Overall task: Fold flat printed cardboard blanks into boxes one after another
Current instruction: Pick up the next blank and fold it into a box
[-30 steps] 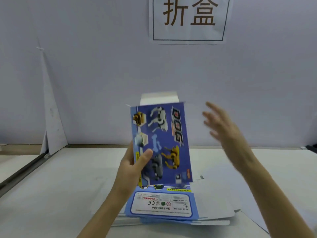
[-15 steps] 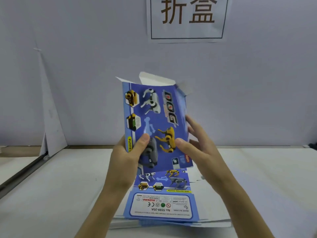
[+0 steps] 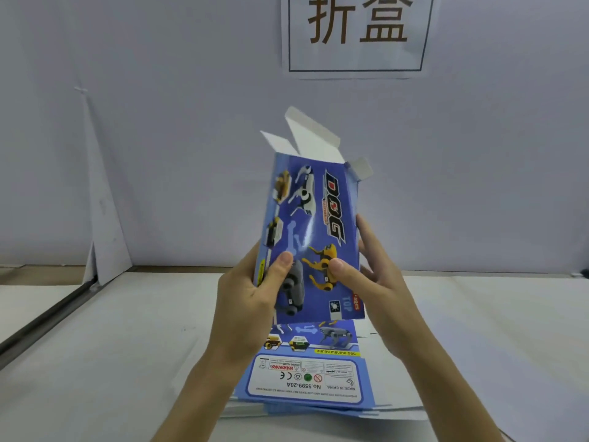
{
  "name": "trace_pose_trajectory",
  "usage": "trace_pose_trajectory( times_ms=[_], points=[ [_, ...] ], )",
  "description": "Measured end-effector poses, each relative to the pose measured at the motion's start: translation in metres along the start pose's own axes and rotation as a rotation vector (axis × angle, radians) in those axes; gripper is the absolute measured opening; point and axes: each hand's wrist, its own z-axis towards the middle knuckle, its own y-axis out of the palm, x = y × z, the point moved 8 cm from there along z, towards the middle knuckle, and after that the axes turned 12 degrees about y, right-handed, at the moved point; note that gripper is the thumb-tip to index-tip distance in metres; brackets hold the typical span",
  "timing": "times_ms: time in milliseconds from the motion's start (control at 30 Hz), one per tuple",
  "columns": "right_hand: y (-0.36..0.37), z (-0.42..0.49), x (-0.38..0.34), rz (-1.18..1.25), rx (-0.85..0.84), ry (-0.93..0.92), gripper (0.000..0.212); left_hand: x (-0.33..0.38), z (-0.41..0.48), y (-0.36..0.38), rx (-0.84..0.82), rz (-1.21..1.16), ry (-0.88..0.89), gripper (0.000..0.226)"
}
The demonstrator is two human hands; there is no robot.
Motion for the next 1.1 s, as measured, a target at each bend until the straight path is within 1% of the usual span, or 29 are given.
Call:
trace_pose_trajectory(
  times_ms=[33,67,100,167,200,233,300,333,400,433,500,533,567,600,633,667,700,733,767,800,833,867,900,933,967,1000,1033,1067,1100],
  points=[
    [-0.001,0.0,0.0,0.035,-0.005,-0.005,0.075,-0.004,0.002,-0.003,-0.016,-0.026,-0.037,0.006],
    [-0.003,0.001,0.0,0.067,-0.009,-0.008,0.074,-0.009,0.004,-0.004,-0.067,-0.06,-0.083,0.011],
    [-0.004,0.001,0.002,0.093,-0.019,-0.009,0.072,-0.014,0.006,-0.004,-0.154,-0.099,-0.134,0.015],
    [0.0,0.002,0.008,0.11,-0.059,0.001,0.063,-0.02,0.006,-0.006,-0.313,-0.174,-0.258,0.028],
    [0.003,0.003,0.014,0.085,-0.079,0.023,0.056,-0.023,0.004,-0.013,-0.346,-0.193,-0.323,0.034],
    [0.007,0.004,0.021,0.039,-0.099,0.065,0.051,-0.028,0.003,-0.023,-0.344,-0.189,-0.393,0.042],
    [0.016,0.007,0.042,-0.081,-0.148,0.202,0.046,-0.041,-0.005,-0.05,-0.295,-0.112,-0.557,0.061],
    [0.02,0.009,0.053,-0.152,-0.171,0.273,0.048,-0.049,-0.011,-0.064,-0.263,-0.06,-0.641,0.064],
    [0.028,0.01,0.074,-0.287,-0.191,0.368,0.054,-0.062,-0.027,-0.096,-0.16,-0.006,-0.799,0.057],
    [0.031,0.011,0.081,-0.319,-0.195,0.384,0.055,-0.066,-0.036,-0.114,-0.073,-0.013,-0.861,0.05],
    [0.038,0.011,0.091,-0.334,-0.212,0.395,0.059,-0.075,-0.047,-0.155,0.174,-0.073,-0.916,0.032],
    [0.04,0.011,0.094,-0.34,-0.22,0.396,0.061,-0.081,-0.046,-0.178,0.32,-0.13,-0.901,0.025],
    [0.043,0.011,0.095,-0.346,-0.224,0.397,0.062,-0.085,-0.04,-0.2,0.478,-0.206,-0.852,0.024],
    [0.044,0.011,0.097,-0.356,-0.229,0.398,0.061,-0.088,-0.028,-0.222,0.639,-0.31,-0.763,0.027],
    [0.046,0.01,0.098,-0.36,-0.234,0.404,0.058,-0.089,-0.011,-0.24,0.779,-0.445,-0.621,0.034],
    [0.049,0.009,0.1,-0.361,-0.246,0.412,0.054,-0.086,0.01,-0.258,0.872,-0.566,-0.431,0.04],
    [0.053,0.008,0.103,-0.362,-0.26,0.421,0.051,-0.08,0.028,-0.273,0.921,-0.624,-0.257,0.045],
    [0.055,0.006,0.106,-0.367,-0.269,0.435,0.047,-0.078,0.041,-0.282,0.954,-0.651,-0.148,0.047],
    [0.056,0.005,0.109,-0.376,-0.271,0.454,0.041,-0.083,0.048,-0.285,0.973,-0.641,-0.123,0.048],
    [0.057,0.004,0.111,-0.394,-0.271,0.468,0.034,-0.097,0.049,-0.281,0.978,-0.654,-0.189,0.05],
    [0.057,0.003,0.111,-0.422,-0.278,0.472,0.03,-0.114,0.046,-0.268,0.949,-0.69,-0.312,0.055],
    [0.058,0.001,0.11,-0.449,-0.288,0.47,0.031,-0.13,0.044,-0.245,0.85,-0.753,-0.439,0.059],
    [0.057,0.0,0.109,-0.465,-0.289,0.473,0.035,-0.141,0.038,-0.217,0.721,-0.8,-0.552,0.061],
    [0.055,-0.001,0.107,-0.486,-0.286,0.476,0.036,-0.148,0.031,-0.19,0.584,-0.801,-0.64,0.059],
    [0.053,-0.001,0.107,-0.521,-0.283,0.465,0.031,-0.153,0.022,-0.165,0.442,-0.741,-0.713,0.052],
    [0.051,0.0,0.106,-0.585,-0.279,0.431,0.023,-0.157,0.011,-0.142,0.292,-0.626,-0.772,0.043],
    [0.049,0.002,0.105,-0.682,-0.266,0.39,0.014,-0.161,-0.001,-0.12,0.113,-0.444,-0.803,0.035],
    [0.048,0.002,0.105,-0.794,-0.263,0.358,0.011,-0.161,-0.013,-0.098,-0.105,-0.202,-0.786,0.03],
    [0.048,0.001,0.106,-0.896,-0.273,0.349,0.014,-0.162,-0.024,-0.077,-0.334,0.081,-0.714,0.03]
  ],
)
